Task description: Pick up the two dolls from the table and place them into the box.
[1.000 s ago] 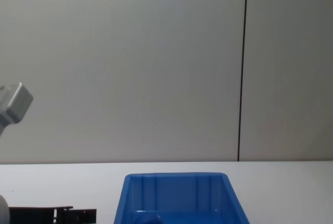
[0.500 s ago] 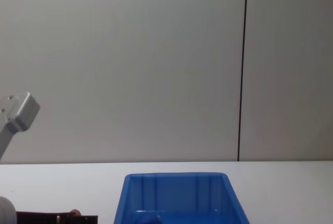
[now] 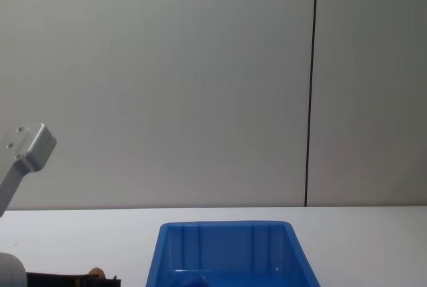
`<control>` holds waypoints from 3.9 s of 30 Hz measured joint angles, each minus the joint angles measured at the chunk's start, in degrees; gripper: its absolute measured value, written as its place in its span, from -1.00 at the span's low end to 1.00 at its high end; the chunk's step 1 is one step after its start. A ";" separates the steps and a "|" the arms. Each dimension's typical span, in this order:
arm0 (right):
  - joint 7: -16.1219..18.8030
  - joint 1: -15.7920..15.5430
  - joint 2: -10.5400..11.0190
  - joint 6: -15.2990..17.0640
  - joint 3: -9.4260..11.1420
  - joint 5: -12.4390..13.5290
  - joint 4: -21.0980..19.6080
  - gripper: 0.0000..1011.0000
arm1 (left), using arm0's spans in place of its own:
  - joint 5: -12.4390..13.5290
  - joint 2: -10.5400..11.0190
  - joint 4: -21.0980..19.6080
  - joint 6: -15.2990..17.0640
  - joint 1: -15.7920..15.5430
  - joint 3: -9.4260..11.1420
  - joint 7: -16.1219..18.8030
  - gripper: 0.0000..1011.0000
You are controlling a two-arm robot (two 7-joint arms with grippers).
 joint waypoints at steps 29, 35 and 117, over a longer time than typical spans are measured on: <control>0.01 0.00 0.00 0.00 0.00 0.00 0.00 0.98 | 2.04 0.11 -0.92 -2.15 -0.21 -0.28 -0.24 -0.01; 0.00 0.00 0.00 0.00 0.00 0.00 0.00 0.98 | 3.52 0.44 -2.47 -4.39 -0.27 -0.57 -1.13 -0.01; 0.00 0.00 0.00 0.00 0.00 0.00 0.00 0.98 | 5.36 -5.20 2.97 -23.84 -8.77 1.84 -29.72 0.98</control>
